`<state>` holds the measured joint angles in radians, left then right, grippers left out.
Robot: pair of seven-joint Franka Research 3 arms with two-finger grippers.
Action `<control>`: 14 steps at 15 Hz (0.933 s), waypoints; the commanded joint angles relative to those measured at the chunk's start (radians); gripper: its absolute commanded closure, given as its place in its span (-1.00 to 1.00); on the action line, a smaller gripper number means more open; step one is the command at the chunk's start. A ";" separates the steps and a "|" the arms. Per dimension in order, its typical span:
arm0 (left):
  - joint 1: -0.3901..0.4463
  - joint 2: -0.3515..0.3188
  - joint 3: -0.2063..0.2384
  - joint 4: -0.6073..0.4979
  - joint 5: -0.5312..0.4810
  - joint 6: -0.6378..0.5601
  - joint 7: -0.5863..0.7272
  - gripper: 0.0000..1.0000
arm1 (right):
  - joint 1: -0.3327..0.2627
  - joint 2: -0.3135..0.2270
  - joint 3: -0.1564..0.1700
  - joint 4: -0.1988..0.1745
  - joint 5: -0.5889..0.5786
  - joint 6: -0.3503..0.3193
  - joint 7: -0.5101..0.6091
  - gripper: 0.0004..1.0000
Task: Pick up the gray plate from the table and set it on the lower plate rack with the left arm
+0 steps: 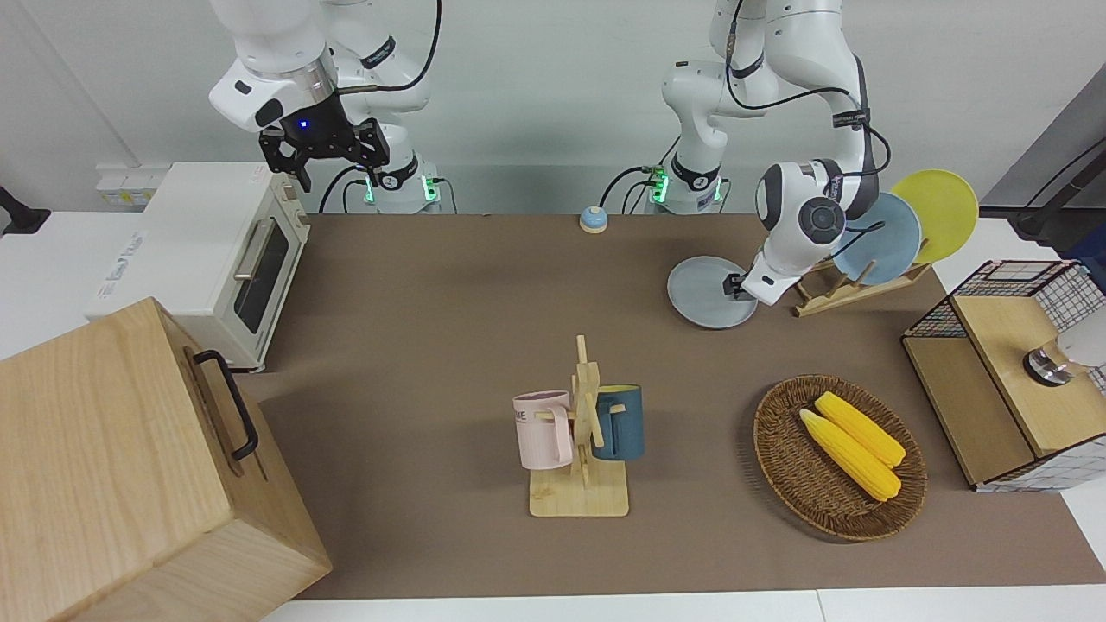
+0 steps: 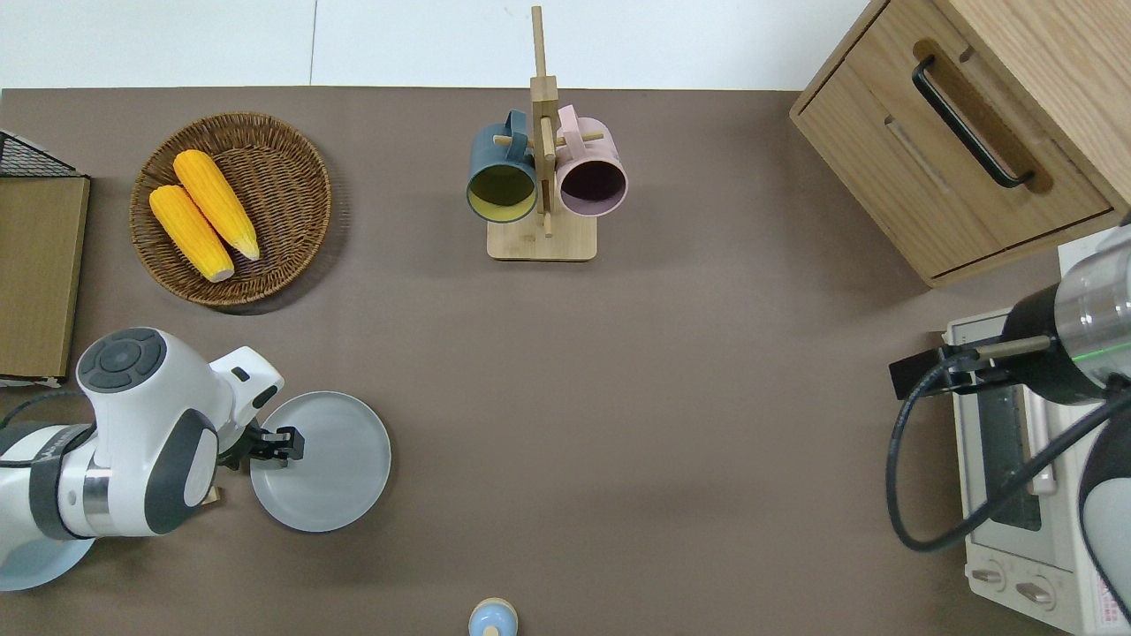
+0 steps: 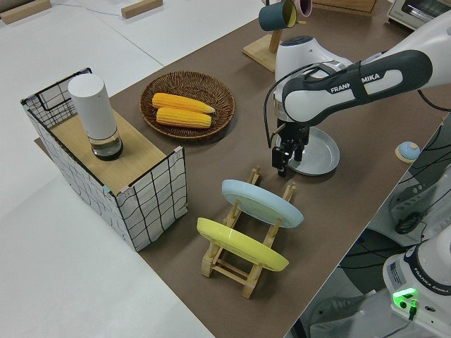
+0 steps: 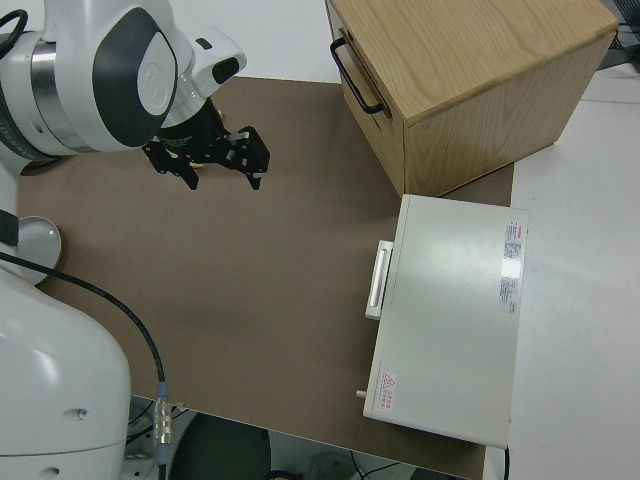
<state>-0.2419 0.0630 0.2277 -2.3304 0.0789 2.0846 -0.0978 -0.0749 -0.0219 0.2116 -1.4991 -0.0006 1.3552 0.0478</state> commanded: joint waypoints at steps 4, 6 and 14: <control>-0.007 -0.020 0.008 0.066 -0.019 -0.059 -0.033 1.00 | -0.026 -0.004 0.020 0.007 0.004 -0.014 0.007 -0.98; -0.008 -0.028 0.008 0.144 -0.019 -0.156 -0.033 1.00 | -0.026 -0.004 0.020 0.007 0.004 -0.014 0.007 -0.98; -0.016 -0.086 -0.002 0.376 0.137 -0.492 -0.183 1.00 | -0.026 -0.004 0.020 0.007 0.002 -0.014 0.006 -0.97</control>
<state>-0.2426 0.0043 0.2296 -1.9904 0.1066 1.6784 -0.1770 -0.0749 -0.0219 0.2116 -1.4991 -0.0006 1.3552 0.0478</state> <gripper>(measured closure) 0.921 0.009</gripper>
